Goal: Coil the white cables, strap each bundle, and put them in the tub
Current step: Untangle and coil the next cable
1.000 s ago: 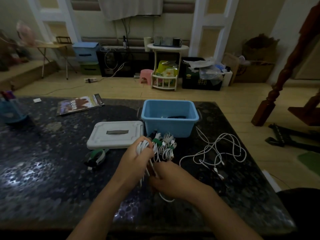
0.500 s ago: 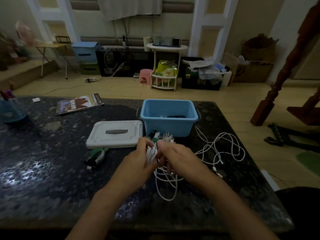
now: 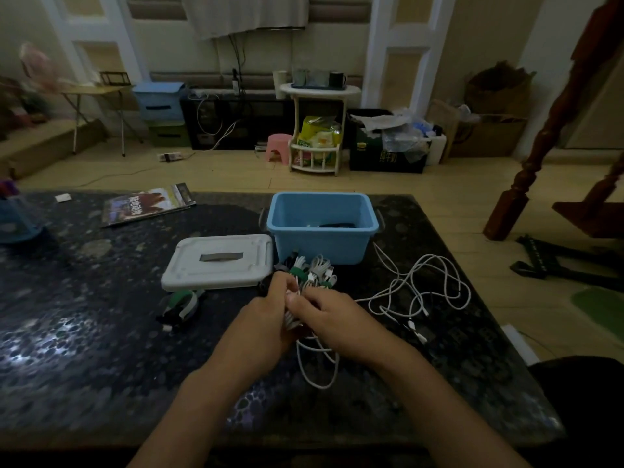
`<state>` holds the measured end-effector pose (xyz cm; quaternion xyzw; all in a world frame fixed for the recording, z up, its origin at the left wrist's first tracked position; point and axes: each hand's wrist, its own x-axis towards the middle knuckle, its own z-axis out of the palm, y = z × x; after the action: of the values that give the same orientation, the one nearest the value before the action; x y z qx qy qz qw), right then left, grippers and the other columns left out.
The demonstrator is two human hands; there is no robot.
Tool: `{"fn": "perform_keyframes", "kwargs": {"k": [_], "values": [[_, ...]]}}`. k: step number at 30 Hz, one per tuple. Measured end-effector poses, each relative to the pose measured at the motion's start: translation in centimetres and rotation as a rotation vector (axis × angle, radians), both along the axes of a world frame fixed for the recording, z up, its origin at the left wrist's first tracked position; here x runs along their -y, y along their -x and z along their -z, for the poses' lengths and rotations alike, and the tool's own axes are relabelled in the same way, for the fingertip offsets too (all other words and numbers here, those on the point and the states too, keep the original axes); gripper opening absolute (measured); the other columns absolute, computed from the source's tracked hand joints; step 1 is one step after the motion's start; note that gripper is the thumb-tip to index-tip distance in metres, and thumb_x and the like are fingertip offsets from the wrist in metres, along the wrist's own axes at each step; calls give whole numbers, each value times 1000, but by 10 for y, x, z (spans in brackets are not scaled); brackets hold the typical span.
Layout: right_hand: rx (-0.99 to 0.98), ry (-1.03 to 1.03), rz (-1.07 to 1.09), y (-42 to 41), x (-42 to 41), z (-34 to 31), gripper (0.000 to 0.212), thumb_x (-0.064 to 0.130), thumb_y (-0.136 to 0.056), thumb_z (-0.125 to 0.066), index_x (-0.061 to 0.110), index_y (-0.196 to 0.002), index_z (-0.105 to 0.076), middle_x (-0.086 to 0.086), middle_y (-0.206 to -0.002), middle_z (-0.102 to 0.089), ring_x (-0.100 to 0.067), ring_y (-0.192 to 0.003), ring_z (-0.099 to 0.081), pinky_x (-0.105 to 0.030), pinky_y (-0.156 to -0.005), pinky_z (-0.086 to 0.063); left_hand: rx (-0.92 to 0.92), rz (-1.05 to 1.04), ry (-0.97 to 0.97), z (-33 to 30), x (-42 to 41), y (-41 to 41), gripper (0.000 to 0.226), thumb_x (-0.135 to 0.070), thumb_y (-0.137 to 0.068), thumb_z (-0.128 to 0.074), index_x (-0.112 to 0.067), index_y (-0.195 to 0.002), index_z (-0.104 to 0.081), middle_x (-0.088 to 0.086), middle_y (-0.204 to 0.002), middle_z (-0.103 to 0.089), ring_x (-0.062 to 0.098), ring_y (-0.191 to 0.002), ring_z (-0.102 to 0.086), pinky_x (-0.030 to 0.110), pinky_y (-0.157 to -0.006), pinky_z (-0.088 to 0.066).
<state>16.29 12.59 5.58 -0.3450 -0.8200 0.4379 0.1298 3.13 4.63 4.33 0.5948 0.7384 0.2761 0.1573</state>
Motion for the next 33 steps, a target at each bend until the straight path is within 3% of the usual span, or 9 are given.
{"fn": "perform_keyframes", "kwargs": {"k": [5, 11, 14, 16, 20, 24, 26, 29, 33], "values": [[-46, 93, 16, 0, -2, 4, 25, 27, -96, -58, 23, -72, -59, -1, -66, -62, -11, -57, -56, -30, -58, -46, -79, 33, 22, -2, 0, -3, 56, -19, -87, -66, -40, -125, -30, 0, -99, -70, 18, -82, -67, 43, -74, -56], [-56, 74, 13, -3, -2, -4, 26, 30, -98, -55, 13, -81, -65, -15, -83, -72, -18, -65, -65, -47, -73, -57, 40, 47, 40, -2, -2, 0, 59, -19, -86, -67, -40, -129, -32, -1, -98, -72, 14, -80, -68, 41, -73, -56], [-8, -7, -26, -6, 3, -4, 34, 52, -97, -51, 21, -93, -65, -2, -87, -69, -18, -78, -66, -46, -76, -57, 141, 46, 45, -2, -1, 5, 58, -19, -90, -67, -37, -132, -32, -2, -106, -70, 10, -88, -67, 35, -78, -57], [-6, -135, -66, -10, 4, -3, 33, 62, -91, -56, 32, -105, -62, 9, -92, -66, -5, -78, -62, -32, -69, -52, 220, 29, 40, -4, -1, 11, 57, -21, -87, -72, -37, -129, -36, -7, -105, -66, 5, -88, -65, 27, -77, -55], [-77, -339, -138, -14, 0, -4, 34, 50, -87, -69, 39, -118, -61, 18, -104, -62, 8, -83, -54, -17, -73, -41, 275, 79, 42, -6, 0, 14, 67, -19, -78, -81, -35, -127, -38, -15, -104, -64, -7, -88, -63, 10, -70, -47], [-86, -465, -163, -12, 1, -2, 40, 47, -87, -70, 36, -126, -62, 16, -112, -61, 2, -94, -55, -21, -81, -45, 313, 104, 39, -5, 0, 17, 73, -18, -74, -83, -31, -131, -39, -12, -108, -64, -5, -94, -63, 16, -79, -52], [-121, -493, -169, -10, 2, -1, 36, 44, -89, -68, 33, -123, -64, 14, -110, -60, -4, -97, -57, -28, -83, -48, 352, 121, 43, -6, 1, 17, 81, -26, -67, -86, -32, -132, -38, -9, -112, -64, -1, -97, -64, 25, -85, -55], [-158, -530, -160, -9, -1, 0, 28, 45, -89, -65, 31, -113, -66, 14, -104, -62, -6, -93, -59, -34, -80, -51, 464, 142, 32, -6, 2, 18, 95, -40, -53, -83, -36, -135, -35, -6, -115, -63, 6, -99, -67, 28, -81, -57], [-224, -559, -109, -9, 3, 1, 21, 48, -88, -65, 31, -100, -67, 21, -88, -57, -1, -79, -56, -30, -71, -49, 528, 177, 50, -12, 2, 17, 84, -22, -58, -83, -31, -132, -44, -1, -109, -66, 6, -90, -69, 21, -69, -54]]}}
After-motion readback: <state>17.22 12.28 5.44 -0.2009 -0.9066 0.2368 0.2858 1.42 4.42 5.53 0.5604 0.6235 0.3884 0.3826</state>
